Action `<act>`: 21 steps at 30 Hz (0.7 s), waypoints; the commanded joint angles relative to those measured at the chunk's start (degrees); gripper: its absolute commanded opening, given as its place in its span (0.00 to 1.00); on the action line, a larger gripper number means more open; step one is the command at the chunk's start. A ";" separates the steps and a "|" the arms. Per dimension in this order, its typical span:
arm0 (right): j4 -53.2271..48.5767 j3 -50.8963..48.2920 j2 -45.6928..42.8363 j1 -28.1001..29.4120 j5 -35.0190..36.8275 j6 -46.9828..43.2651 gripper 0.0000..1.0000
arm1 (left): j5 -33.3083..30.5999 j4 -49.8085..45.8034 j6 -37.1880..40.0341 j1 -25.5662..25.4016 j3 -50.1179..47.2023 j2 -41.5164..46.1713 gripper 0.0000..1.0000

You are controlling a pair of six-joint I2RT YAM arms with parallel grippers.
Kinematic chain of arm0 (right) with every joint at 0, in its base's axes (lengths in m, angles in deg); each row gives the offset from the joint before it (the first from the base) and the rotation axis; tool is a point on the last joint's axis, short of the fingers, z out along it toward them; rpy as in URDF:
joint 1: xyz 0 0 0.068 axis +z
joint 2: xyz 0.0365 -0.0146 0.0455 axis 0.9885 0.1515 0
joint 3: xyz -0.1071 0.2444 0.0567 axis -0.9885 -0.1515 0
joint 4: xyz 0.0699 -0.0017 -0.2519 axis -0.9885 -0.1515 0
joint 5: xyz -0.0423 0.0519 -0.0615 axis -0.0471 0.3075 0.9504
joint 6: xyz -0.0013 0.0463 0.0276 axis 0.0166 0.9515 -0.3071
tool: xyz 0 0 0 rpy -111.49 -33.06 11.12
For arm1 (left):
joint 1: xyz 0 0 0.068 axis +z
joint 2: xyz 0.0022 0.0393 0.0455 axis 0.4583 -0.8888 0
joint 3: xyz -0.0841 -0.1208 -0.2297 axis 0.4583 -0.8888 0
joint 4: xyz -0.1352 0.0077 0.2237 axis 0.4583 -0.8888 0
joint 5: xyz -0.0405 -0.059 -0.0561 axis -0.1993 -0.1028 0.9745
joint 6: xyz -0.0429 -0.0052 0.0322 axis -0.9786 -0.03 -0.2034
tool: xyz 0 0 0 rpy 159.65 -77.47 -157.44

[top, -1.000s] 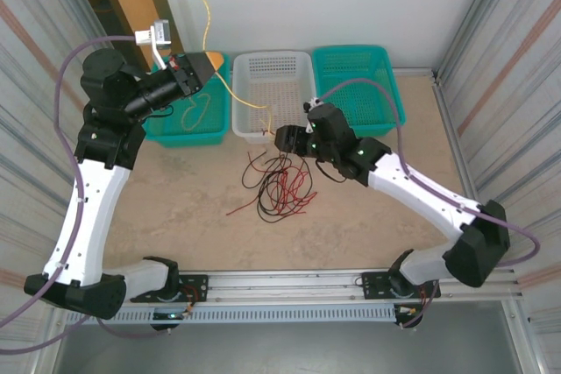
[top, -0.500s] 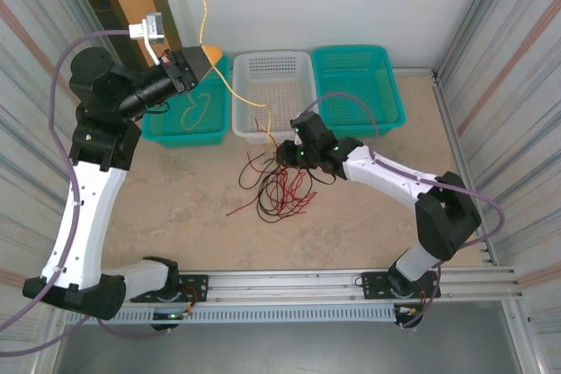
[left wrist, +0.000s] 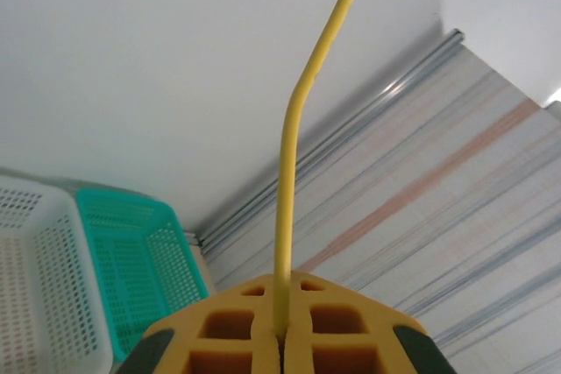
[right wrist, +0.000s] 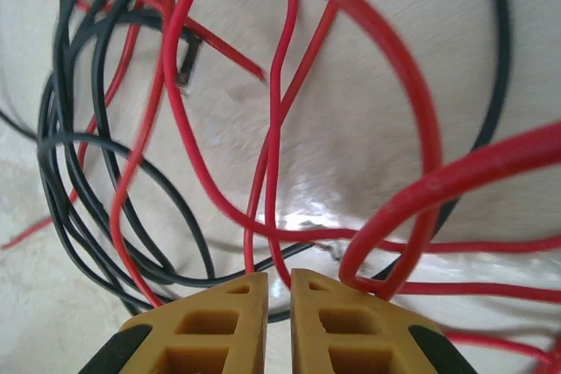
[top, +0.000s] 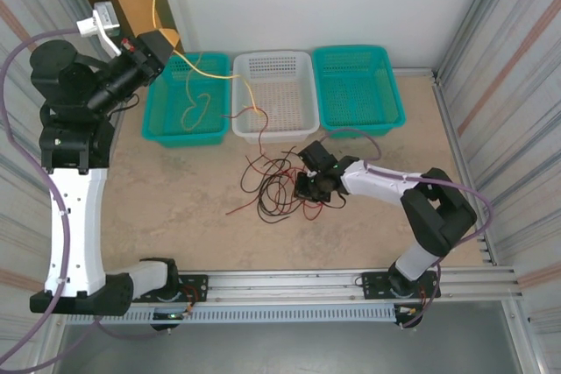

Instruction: Untangle the cables

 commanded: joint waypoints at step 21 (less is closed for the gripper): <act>8.63 10.67 -13.16 7.32 3.04 -11.92 0.76 | 15.66 4.60 -6.00 9.09 -8.11 -3.26 0.00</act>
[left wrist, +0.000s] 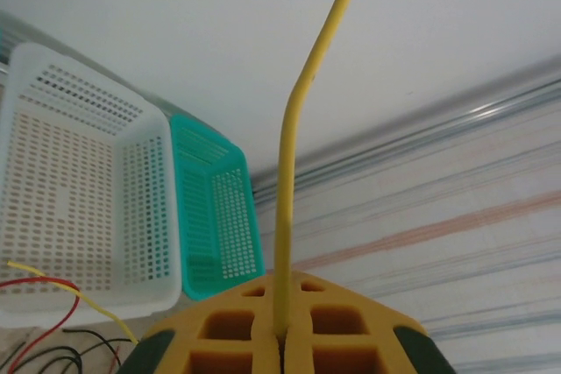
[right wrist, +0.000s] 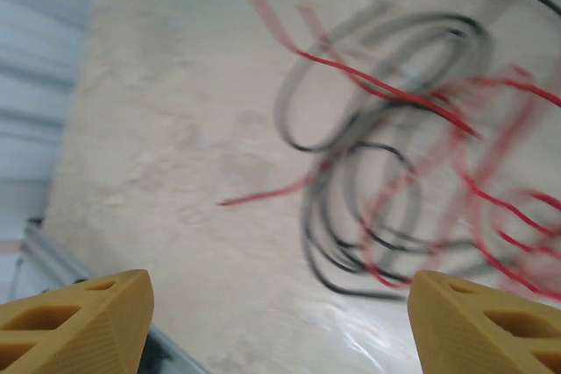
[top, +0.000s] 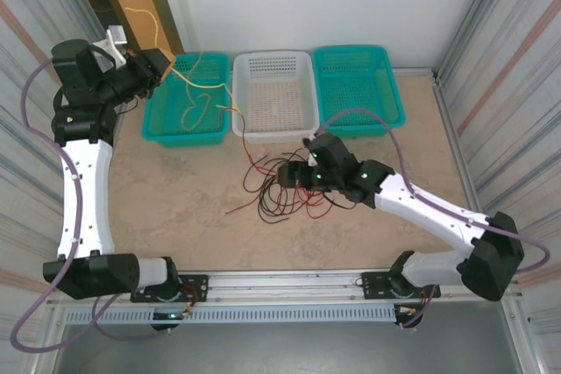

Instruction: Untangle the cables

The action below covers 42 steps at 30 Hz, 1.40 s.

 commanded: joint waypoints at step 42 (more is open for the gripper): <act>-1.32 -19.28 -8.64 -7.07 7.41 5.27 0.00 | -12.06 7.85 9.61 5.87 3.38 2.47 0.00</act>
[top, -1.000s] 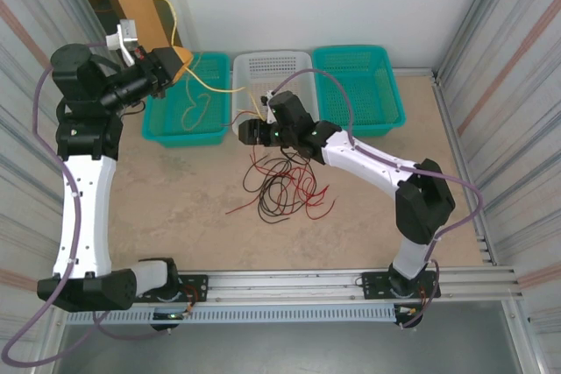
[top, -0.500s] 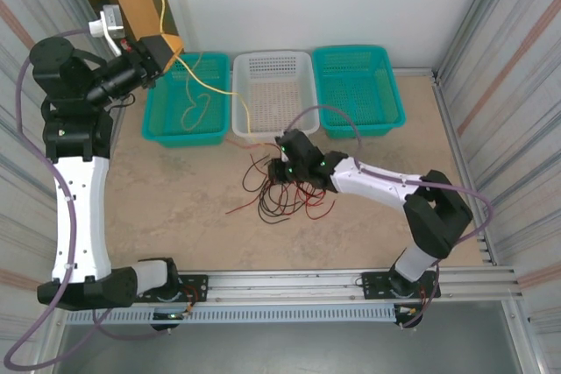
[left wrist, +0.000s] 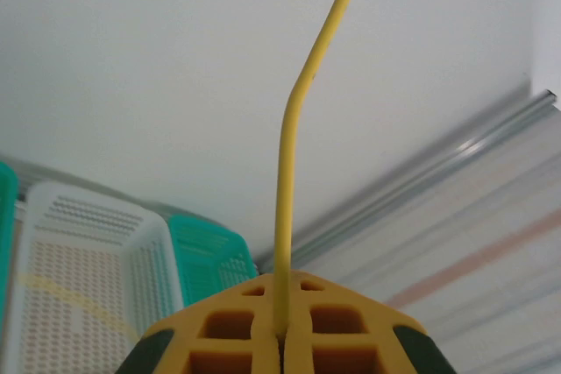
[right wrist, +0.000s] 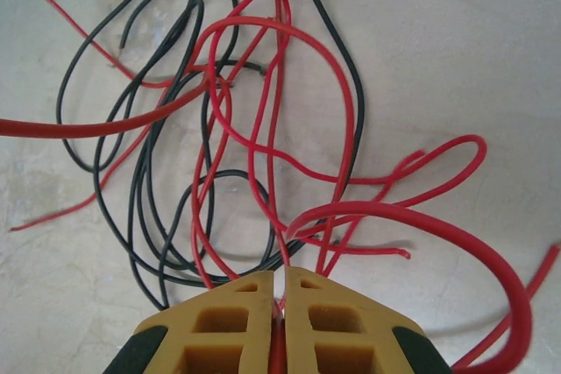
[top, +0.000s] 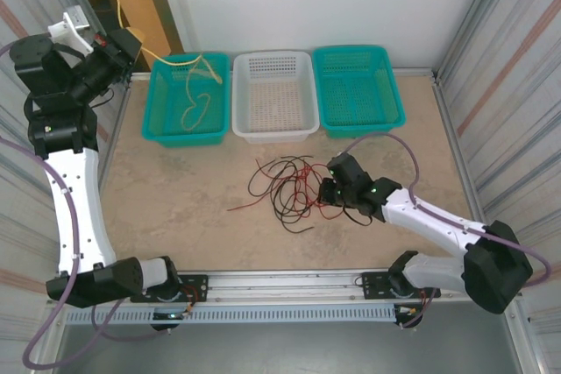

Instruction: Untangle the cables

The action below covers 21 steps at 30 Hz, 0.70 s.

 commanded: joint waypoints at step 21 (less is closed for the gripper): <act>-6.01 11.78 1.79 8.94 3.75 2.08 0.00 | -11.09 -2.47 14.95 -0.63 7.63 -24.39 0.00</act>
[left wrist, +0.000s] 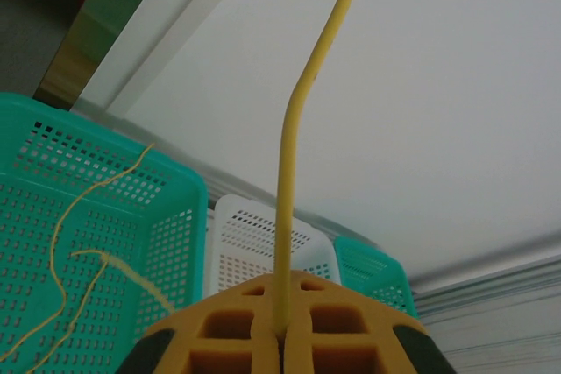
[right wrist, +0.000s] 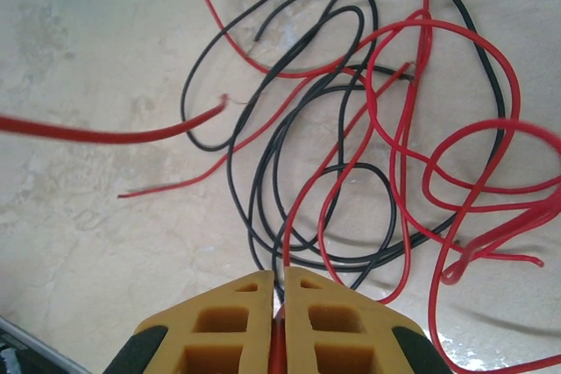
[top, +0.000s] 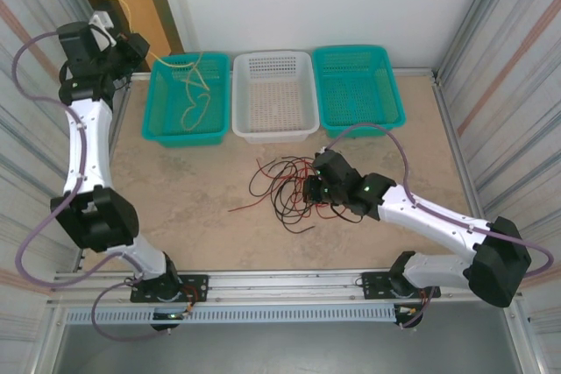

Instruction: Untangle the cables

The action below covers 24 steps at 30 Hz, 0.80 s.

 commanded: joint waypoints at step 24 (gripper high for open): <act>-11.05 13.90 2.42 -0.08 2.78 -0.62 0.00 | -36.72 -16.70 19.99 -18.10 -8.14 8.41 0.92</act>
